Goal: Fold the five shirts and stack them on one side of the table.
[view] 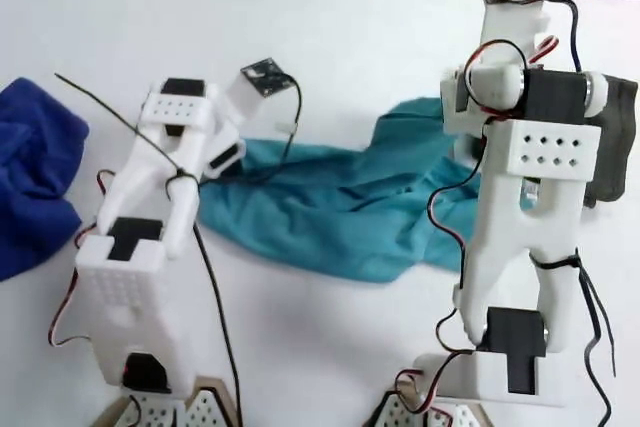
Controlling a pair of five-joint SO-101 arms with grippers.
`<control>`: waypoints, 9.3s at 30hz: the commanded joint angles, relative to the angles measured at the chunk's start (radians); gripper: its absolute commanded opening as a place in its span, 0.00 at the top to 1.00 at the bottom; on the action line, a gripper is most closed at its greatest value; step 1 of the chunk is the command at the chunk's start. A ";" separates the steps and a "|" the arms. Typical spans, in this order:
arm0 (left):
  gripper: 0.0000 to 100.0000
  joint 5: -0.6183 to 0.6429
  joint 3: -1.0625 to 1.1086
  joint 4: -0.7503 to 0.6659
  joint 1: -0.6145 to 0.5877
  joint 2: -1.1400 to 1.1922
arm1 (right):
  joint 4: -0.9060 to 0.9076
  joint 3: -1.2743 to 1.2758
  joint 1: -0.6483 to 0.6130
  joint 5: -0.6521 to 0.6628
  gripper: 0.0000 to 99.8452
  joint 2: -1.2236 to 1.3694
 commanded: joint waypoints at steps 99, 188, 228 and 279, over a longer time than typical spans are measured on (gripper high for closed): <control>0.97 0.230 -0.493 0.582 -0.129 -1.227 | -0.372 -0.362 0.010 -0.066 0.98 -0.748; 0.97 0.230 -0.588 0.117 -0.138 -0.376 | -0.895 0.031 -0.085 -0.066 0.98 -0.035; 0.97 0.244 -0.274 0.568 -0.235 -1.336 | -0.501 -0.058 0.008 -0.075 0.98 -0.796; 0.97 0.245 0.572 -0.066 -0.344 -1.585 | -0.753 0.196 -0.128 -0.074 0.98 -0.398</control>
